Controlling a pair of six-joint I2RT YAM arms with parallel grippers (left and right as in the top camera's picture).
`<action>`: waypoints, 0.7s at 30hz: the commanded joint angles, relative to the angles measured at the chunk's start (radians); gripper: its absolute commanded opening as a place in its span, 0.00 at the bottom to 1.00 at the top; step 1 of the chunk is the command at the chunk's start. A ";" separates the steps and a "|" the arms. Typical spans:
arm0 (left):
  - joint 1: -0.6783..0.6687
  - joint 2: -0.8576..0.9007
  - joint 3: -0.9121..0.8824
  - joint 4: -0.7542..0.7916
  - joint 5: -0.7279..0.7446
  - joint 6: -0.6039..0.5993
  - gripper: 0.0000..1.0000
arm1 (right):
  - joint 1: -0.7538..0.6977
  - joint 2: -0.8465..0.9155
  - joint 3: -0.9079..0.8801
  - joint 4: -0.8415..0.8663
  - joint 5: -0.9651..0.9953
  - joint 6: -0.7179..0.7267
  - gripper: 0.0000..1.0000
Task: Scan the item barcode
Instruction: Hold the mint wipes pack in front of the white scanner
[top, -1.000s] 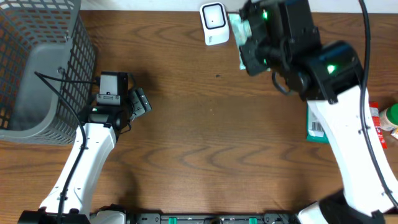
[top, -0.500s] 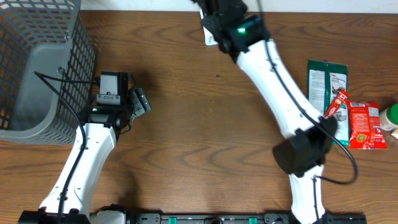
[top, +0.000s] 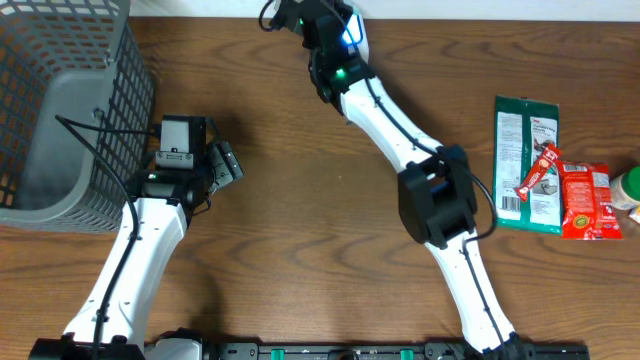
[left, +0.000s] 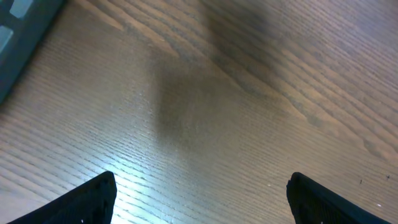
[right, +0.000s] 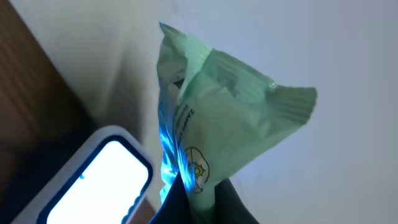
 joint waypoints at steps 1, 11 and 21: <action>0.003 0.000 0.007 0.000 -0.012 0.002 0.88 | -0.005 0.063 0.016 0.060 0.029 -0.127 0.01; 0.003 0.000 0.007 0.000 -0.012 0.002 0.88 | -0.006 0.106 0.016 -0.029 0.026 0.027 0.01; 0.003 0.000 0.007 0.000 -0.012 0.002 0.88 | -0.003 0.106 0.016 -0.137 0.025 0.194 0.01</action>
